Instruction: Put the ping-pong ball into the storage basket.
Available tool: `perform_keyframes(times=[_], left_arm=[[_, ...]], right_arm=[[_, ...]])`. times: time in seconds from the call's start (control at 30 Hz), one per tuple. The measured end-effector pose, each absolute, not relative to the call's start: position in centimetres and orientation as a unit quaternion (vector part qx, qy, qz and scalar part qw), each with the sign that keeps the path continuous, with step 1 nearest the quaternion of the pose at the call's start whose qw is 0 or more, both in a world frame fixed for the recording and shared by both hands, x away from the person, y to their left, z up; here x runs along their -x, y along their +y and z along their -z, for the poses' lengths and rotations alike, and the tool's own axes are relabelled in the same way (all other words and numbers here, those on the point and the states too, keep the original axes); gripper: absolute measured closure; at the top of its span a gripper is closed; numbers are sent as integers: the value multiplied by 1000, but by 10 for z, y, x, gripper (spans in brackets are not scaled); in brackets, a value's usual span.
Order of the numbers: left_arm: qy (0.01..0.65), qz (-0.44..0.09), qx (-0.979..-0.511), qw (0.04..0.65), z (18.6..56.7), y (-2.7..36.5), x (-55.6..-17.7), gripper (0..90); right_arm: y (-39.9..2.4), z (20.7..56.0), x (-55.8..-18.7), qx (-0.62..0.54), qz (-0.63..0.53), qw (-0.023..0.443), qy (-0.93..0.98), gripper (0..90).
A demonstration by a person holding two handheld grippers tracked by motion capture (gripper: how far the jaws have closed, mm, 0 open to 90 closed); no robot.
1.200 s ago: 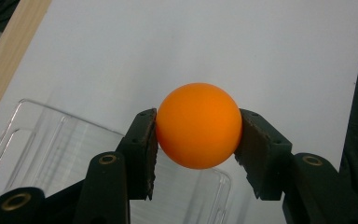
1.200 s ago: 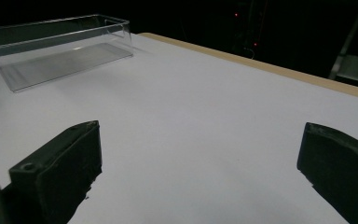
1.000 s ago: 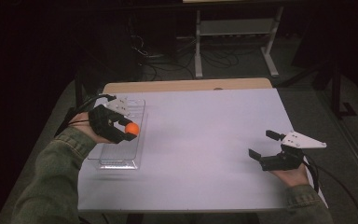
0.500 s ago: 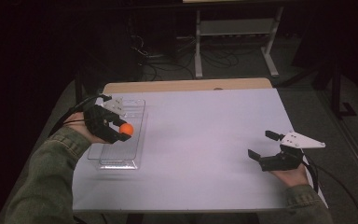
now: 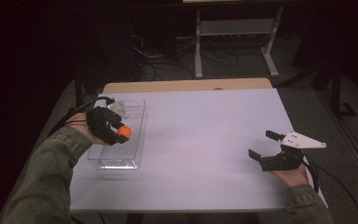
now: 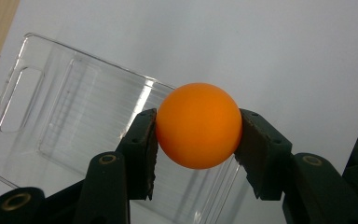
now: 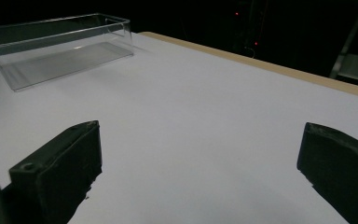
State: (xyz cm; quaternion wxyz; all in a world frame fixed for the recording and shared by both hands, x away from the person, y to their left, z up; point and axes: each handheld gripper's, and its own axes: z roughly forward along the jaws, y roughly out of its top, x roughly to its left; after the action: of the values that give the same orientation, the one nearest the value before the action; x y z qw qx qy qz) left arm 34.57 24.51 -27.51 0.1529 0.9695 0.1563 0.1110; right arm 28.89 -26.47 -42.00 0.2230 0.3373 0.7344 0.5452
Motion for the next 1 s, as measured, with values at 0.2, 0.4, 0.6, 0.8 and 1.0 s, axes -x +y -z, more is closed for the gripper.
perform_keyframes(times=[0.2, 0.4, 0.6, 0.8, 1.0], left_arm=[[156, -108, -973, 135, 277, 244, -347, 502], [157, -106, -974, 126, 279, 243, -347, 502], [157, -104, -974, 125, 280, 245, -346, 502], [155, -104, -975, 123, 281, 244, -347, 502], [155, -101, -975, 120, 284, 243, -347, 502]], right_arm=[[-266, 419, -289, -339, -548, 225, 731, 0], [-266, 419, -289, -338, -544, 226, 734, 0], [-265, 420, -290, -337, -542, 225, 736, 0], [-266, 420, -290, -337, -542, 225, 736, 0], [-266, 420, -290, -337, -542, 225, 736, 0]])
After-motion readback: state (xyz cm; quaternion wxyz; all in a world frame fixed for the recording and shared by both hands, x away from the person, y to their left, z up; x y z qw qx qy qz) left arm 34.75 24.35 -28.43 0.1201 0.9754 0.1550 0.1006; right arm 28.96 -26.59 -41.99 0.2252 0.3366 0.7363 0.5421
